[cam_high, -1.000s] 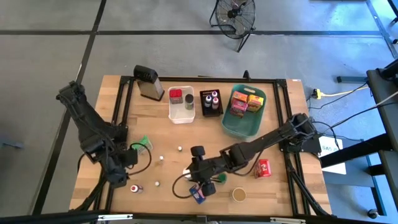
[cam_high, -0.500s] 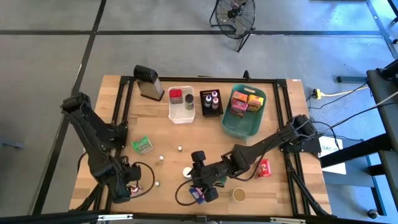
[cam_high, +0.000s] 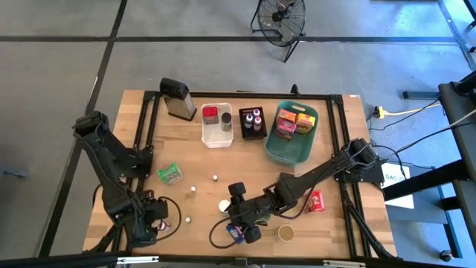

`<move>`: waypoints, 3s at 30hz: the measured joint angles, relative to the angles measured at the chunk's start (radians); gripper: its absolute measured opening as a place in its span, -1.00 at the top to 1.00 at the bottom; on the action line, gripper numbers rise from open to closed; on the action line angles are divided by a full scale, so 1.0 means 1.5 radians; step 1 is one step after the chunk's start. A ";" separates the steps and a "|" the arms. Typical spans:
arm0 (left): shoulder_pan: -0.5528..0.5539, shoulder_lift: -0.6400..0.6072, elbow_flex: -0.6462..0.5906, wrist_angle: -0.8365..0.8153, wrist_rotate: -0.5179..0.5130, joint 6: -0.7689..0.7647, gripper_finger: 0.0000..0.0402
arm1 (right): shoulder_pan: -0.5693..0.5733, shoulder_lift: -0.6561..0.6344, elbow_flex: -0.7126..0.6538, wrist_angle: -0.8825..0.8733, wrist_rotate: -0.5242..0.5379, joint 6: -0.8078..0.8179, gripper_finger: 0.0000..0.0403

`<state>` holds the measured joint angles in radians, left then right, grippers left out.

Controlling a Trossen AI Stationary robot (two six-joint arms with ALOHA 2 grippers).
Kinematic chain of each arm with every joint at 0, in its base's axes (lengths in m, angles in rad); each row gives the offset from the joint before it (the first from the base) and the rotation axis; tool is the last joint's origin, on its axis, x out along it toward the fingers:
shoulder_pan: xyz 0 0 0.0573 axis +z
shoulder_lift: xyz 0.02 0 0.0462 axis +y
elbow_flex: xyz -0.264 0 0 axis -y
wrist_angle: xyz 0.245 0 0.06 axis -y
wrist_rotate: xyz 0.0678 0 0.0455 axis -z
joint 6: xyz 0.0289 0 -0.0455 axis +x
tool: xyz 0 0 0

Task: Pick & Place Kitchen Items
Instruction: Put the large red food coloring bottle into the black bin

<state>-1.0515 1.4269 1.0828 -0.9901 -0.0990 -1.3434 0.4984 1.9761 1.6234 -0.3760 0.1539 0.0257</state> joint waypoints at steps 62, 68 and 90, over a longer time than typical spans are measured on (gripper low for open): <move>-0.024 0.140 -0.020 0.035 -0.048 -0.060 -0.40 | 0.020 0.000 0.000 0.004 -0.005 0.010 -0.05; -0.024 0.140 -0.024 0.035 -0.048 -0.061 -0.40 | 0.024 0.000 0.000 0.004 -0.005 0.013 -0.05; -0.024 0.140 -0.024 0.055 -0.062 -0.055 0.20 | 0.025 0.000 0.000 -0.001 -0.005 0.013 -0.05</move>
<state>-1.0878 1.6363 1.0466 -0.9082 -0.1925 -1.4265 0.5358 1.9766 1.6234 -0.3771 0.1463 0.0446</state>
